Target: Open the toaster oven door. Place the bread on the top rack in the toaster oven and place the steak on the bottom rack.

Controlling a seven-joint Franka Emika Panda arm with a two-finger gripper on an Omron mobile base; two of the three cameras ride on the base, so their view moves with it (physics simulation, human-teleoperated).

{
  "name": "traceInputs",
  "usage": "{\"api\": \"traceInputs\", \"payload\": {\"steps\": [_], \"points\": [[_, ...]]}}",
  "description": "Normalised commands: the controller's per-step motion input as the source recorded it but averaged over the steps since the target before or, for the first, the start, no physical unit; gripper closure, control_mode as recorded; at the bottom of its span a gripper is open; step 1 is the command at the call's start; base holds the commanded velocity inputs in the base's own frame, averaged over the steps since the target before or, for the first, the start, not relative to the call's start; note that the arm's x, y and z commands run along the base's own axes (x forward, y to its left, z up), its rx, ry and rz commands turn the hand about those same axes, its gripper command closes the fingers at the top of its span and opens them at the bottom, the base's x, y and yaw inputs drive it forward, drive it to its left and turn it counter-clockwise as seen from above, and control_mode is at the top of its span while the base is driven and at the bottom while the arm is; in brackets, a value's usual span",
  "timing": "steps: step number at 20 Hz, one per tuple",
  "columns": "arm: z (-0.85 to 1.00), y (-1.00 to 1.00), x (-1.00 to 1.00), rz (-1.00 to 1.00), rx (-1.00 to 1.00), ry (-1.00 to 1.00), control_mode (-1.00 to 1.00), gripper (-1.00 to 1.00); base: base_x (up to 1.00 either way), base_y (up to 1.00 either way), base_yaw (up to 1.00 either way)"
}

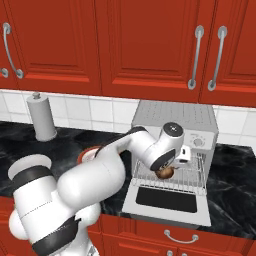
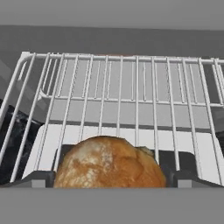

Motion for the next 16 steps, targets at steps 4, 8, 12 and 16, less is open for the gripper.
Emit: {"api": "traceInputs", "payload": {"steps": [4, 8, 12, 16], "points": [[-0.12, -0.23, 0.08, 0.0, 0.0, 0.0, -1.0, -1.0, 0.0, 0.0, 0.0], [-0.2, -0.27, 0.0, 0.0, 0.0, 0.0, -1.0, 1.0, 0.0, 0.0, 0.0], [-0.24, -0.26, 0.01, 0.0, 0.0, 0.0, -1.0, 1.0, 0.0, 0.0, 0.0], [-0.26, -0.25, 0.01, 0.0, 0.0, 0.0, -1.0, 1.0, 0.0, 0.0, 0.0]]}}
